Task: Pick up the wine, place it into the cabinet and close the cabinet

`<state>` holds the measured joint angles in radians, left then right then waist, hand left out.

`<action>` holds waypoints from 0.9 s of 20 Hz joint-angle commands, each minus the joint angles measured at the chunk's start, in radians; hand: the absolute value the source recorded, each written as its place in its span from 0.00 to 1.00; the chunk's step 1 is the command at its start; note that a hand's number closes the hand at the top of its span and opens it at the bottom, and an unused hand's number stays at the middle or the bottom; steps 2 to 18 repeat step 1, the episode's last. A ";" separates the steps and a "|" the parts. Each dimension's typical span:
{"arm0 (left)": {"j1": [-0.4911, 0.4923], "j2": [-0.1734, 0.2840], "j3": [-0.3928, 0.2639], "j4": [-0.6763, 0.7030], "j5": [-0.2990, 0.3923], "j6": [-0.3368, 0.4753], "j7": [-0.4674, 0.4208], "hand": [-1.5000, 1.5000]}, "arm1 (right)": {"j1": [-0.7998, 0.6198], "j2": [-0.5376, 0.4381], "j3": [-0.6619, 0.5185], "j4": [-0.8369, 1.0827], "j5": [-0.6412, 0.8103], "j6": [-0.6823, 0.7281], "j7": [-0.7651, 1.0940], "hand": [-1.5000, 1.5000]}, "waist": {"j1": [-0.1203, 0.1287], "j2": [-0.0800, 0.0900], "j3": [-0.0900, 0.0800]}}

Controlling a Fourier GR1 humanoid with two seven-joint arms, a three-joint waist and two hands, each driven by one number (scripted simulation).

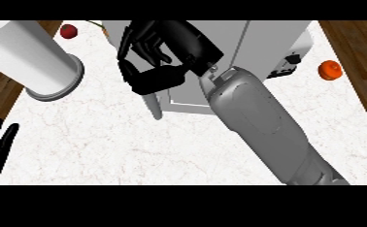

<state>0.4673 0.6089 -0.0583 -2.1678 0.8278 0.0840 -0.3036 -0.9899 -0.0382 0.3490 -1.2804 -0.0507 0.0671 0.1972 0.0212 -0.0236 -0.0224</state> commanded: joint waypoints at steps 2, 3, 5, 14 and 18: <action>-0.033 -0.020 -0.032 0.015 -0.032 0.017 -0.003 0.00 | -0.030 -0.111 -0.139 0.155 0.031 -0.045 -0.029 1.00 | -0.008 0.042 0.022; -0.033 -0.020 -0.032 0.015 -0.032 0.017 -0.003 0.00 | -0.030 -0.111 -0.139 0.155 0.031 -0.045 -0.029 1.00 | -0.008 0.042 0.022; -0.033 -0.020 -0.032 0.015 -0.032 0.017 -0.003 0.00 | -0.030 -0.111 -0.139 0.155 0.031 -0.045 -0.029 1.00 | -0.008 0.042 0.022; -0.033 -0.020 -0.032 0.015 -0.032 0.017 -0.003 0.00 | -0.030 -0.111 -0.139 0.155 0.031 -0.045 -0.029 1.00 | -0.008 0.042 0.022; -0.033 -0.020 -0.032 0.015 -0.032 0.017 -0.003 0.00 | -0.030 -0.111 -0.139 0.155 0.031 -0.045 -0.029 1.00 | -0.008 0.042 0.022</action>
